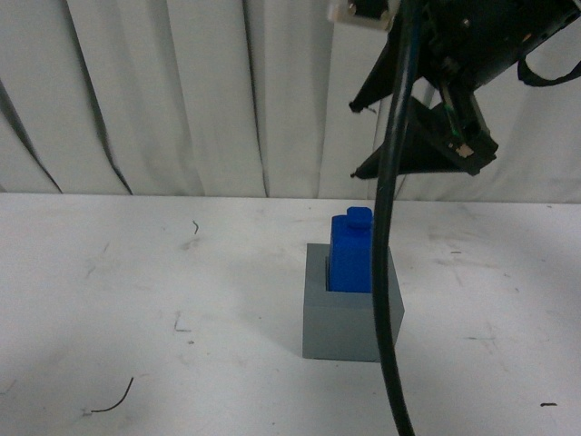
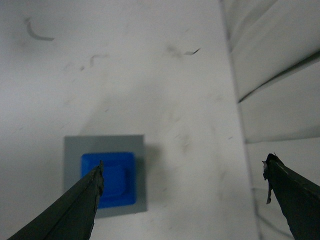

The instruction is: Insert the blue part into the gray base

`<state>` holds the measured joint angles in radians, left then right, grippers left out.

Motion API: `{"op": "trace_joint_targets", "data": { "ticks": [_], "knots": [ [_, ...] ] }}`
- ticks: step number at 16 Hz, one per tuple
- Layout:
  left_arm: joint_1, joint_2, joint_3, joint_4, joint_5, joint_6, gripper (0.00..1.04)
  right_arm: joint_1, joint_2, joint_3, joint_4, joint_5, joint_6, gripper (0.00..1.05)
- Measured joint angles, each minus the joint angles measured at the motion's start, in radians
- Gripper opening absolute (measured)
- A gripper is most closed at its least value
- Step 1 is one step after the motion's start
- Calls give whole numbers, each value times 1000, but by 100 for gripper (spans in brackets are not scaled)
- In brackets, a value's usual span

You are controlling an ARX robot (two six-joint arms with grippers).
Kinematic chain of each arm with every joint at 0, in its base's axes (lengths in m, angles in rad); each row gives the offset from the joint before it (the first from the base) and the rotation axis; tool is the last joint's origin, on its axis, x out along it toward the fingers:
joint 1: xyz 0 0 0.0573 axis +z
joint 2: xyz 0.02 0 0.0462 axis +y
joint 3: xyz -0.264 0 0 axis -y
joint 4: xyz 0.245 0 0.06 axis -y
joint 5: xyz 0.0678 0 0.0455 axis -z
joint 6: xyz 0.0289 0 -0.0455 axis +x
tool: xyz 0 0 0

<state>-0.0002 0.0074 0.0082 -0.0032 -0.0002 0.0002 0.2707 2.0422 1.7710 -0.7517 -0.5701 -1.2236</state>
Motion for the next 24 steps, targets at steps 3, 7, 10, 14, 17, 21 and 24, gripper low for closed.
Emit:
{"op": "trace_joint_targets", "data": {
  "ticks": [3, 7, 10, 14, 17, 21, 24],
  "knots": [
    [0, 0, 0, 0, 0, 0, 98, -53, -201, -283, 456, -65, 142, 98],
    [0, 0, 0, 0, 0, 0, 98, -134, -520, -728, 1051, -27, 418, 98],
    [0, 0, 0, 0, 0, 0, 98, -135, -877, -1168, 1338, 573, 925, 66],
    [0, 0, 0, 0, 0, 0, 98, -252, -1332, -1561, 1235, 584, 1184, 18],
    [0, 0, 0, 0, 0, 0, 98, -271, -1422, -1628, 1222, 573, 1207, 2],
    [0, 0, 0, 0, 0, 0, 98, -271, -1575, -1704, 1145, 573, 1209, 2],
    [0, 0, 0, 0, 0, 0, 98, -271, -1665, -1727, 1088, 573, 1209, 2]
  ]
}}
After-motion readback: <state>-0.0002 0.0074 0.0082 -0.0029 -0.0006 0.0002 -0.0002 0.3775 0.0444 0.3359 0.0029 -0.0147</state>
